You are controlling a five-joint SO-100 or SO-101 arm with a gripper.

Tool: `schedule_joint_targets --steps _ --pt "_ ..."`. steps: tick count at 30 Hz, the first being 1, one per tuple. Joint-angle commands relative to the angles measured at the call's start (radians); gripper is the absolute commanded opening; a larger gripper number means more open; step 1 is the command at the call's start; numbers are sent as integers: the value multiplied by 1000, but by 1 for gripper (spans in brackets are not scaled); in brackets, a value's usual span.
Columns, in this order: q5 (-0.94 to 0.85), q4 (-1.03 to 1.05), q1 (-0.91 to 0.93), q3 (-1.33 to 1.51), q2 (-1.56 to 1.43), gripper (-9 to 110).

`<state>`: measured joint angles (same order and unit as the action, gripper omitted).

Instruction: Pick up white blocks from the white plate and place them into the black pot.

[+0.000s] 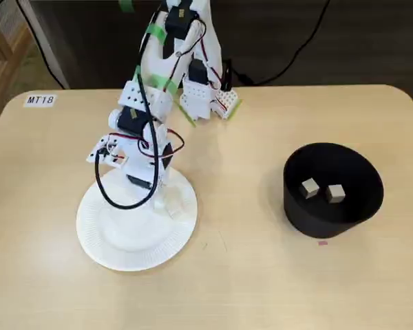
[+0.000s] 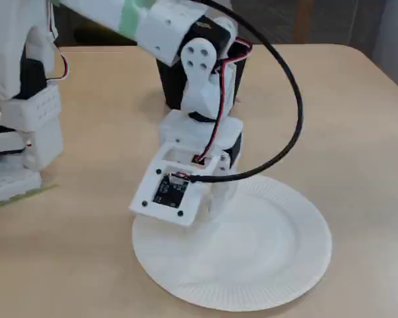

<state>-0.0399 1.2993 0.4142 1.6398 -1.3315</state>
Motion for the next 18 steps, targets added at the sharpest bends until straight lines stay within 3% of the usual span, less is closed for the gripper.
schedule_joint_targets --steps 1,6,11,18 --pt "8 -31 -3 -49 -9 -2" --pt "34 -135 2 -63 -143 -2" --pt "184 -293 -18 -66 -407 -2" --pt "296 -273 -278 -118 -641 -2"
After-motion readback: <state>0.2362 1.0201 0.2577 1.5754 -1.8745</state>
